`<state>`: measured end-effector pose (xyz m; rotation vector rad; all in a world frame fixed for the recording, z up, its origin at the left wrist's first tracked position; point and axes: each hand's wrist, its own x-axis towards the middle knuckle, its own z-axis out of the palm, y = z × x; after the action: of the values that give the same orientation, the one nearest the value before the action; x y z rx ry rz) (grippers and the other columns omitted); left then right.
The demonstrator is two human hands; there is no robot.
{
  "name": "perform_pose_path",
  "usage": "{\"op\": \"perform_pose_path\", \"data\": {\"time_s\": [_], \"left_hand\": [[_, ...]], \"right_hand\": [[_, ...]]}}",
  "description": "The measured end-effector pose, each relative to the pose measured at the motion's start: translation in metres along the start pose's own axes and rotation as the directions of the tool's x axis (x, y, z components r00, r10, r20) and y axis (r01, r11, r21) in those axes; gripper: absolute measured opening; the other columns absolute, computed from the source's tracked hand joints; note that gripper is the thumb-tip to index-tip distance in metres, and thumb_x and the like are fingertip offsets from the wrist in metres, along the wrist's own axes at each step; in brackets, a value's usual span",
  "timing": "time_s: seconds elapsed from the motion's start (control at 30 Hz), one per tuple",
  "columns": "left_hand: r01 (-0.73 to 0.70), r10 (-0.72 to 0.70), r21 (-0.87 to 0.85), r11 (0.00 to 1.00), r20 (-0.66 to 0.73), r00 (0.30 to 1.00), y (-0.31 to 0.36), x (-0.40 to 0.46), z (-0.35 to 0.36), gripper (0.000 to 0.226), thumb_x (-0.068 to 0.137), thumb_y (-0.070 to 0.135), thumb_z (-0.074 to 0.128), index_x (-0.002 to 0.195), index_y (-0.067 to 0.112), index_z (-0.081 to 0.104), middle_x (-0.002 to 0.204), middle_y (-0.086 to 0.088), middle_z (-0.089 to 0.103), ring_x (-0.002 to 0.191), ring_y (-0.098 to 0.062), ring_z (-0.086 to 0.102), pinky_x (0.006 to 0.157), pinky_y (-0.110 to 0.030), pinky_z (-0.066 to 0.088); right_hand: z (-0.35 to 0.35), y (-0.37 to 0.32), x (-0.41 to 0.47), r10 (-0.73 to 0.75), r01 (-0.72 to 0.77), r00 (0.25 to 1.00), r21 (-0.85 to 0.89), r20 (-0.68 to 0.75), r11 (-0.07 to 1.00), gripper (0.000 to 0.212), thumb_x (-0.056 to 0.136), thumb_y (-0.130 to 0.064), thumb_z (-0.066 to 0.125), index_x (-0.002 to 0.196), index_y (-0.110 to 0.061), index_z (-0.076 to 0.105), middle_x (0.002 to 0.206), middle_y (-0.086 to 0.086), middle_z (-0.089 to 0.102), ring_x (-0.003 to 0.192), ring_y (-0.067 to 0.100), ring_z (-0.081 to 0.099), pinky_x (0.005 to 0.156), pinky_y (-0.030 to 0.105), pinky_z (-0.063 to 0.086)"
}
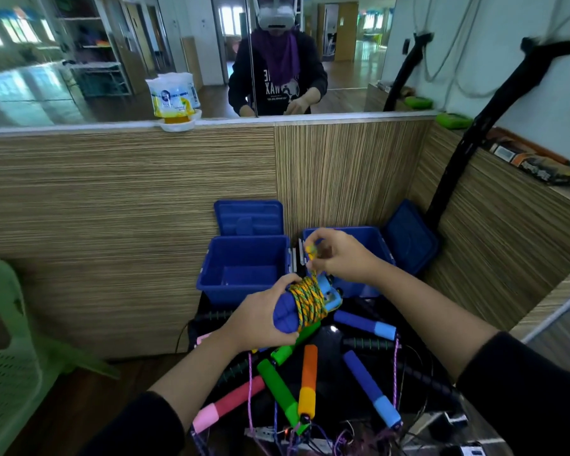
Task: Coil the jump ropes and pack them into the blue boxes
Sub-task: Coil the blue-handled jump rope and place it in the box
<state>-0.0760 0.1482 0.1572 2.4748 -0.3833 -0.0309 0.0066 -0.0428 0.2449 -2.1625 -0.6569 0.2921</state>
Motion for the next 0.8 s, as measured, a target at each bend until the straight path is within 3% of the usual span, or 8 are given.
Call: {"op": "perform_pose_path", "data": {"time_s": [0.1, 0.27, 0.4, 0.5, 0.57, 0.67, 0.8], "left_hand": [[-0.033, 0.031, -0.016, 0.999, -0.092, 0.995, 0.006, -0.003, 0.000, 0.095, 0.060, 0.040, 0.076, 0.133, 0.056, 0.018, 0.103, 0.013, 0.065, 0.087, -0.009, 0.065, 0.080, -0.029, 0.050], [-0.020, 0.019, -0.015, 1.000, -0.075, 0.997, 0.010, -0.001, 0.002, 0.107, 0.060, 0.038, 0.077, 0.138, 0.066, 0.008, 0.106, 0.016, 0.066, 0.093, -0.006, 0.064, 0.086, -0.026, 0.049], [-0.013, 0.010, -0.047, 0.999, -0.064, 0.998, 0.011, 0.003, 0.001, 0.101, 0.063, 0.040, 0.078, 0.137, 0.067, 0.015, 0.121, 0.020, 0.061, 0.108, -0.003, 0.059, 0.096, -0.031, 0.047], [-0.002, -0.002, -0.062, 0.998, -0.071, 0.998, 0.011, 0.005, 0.001, 0.092, 0.067, 0.060, 0.073, 0.138, 0.066, 0.015, 0.125, 0.021, 0.060, 0.114, -0.002, 0.057, 0.101, -0.038, 0.045], [0.004, -0.008, -0.053, 0.999, -0.076, 0.997, 0.013, 0.005, 0.001, 0.088, 0.070, 0.070, 0.066, 0.139, 0.065, 0.012, 0.125, 0.022, 0.060, 0.114, -0.003, 0.058, 0.101, -0.038, 0.045], [-0.008, 0.009, 0.005, 1.000, -0.076, 0.997, 0.016, 0.004, 0.002, 0.087, 0.076, 0.068, 0.063, 0.140, 0.064, 0.004, 0.125, 0.024, 0.060, 0.110, -0.001, 0.060, 0.095, -0.030, 0.047], [-0.022, 0.027, 0.062, 0.998, -0.070, 0.997, 0.016, 0.002, 0.002, 0.087, 0.079, 0.065, 0.062, 0.138, 0.067, -0.002, 0.123, 0.022, 0.061, 0.108, -0.004, 0.060, 0.092, -0.030, 0.046]], "right_hand": [[-0.004, 0.002, 0.000, 0.147, -0.149, 0.989, 0.284, 0.029, 0.947, 0.037, 0.080, -0.002, 0.070, 0.109, -0.005, 0.048, 0.078, 0.009, 0.063, 0.063, 0.006, 0.060, 0.054, 0.016, 0.045], [0.001, 0.010, 0.002, 0.228, -0.225, 0.974, 0.244, 0.018, 0.943, 0.015, 0.079, -0.005, 0.070, 0.093, -0.007, 0.067, 0.078, 0.005, 0.067, 0.073, 0.013, 0.063, 0.048, 0.024, 0.048], [0.006, 0.019, 0.000, 0.278, -0.250, 0.960, 0.344, -0.035, 0.905, 0.013, 0.078, -0.006, 0.073, 0.090, -0.005, 0.070, 0.083, 0.011, 0.070, 0.081, 0.021, 0.067, 0.070, 0.041, 0.056], [0.003, 0.019, -0.004, 0.300, -0.265, 0.954, 0.484, 0.005, 0.834, 0.017, 0.080, 0.001, 0.069, 0.096, 0.004, 0.067, 0.082, 0.013, 0.068, 0.075, 0.017, 0.067, 0.065, 0.033, 0.058], [0.003, 0.019, -0.006, 0.300, -0.263, 0.954, 0.508, 0.011, 0.820, 0.017, 0.081, 0.002, 0.068, 0.097, 0.006, 0.067, 0.085, 0.015, 0.068, 0.077, 0.018, 0.068, 0.069, 0.036, 0.059], [0.005, 0.020, -0.009, 0.285, -0.249, 0.959, 0.511, 0.008, 0.823, 0.013, 0.081, 0.002, 0.067, 0.093, 0.004, 0.069, 0.088, 0.018, 0.069, 0.080, 0.020, 0.068, 0.070, 0.036, 0.058], [0.009, 0.021, -0.011, 0.279, -0.250, 0.960, 0.481, 0.012, 0.840, 0.010, 0.084, 0.003, 0.064, 0.091, 0.000, 0.070, 0.095, 0.019, 0.070, 0.085, 0.021, 0.068, 0.077, 0.038, 0.057]]}}
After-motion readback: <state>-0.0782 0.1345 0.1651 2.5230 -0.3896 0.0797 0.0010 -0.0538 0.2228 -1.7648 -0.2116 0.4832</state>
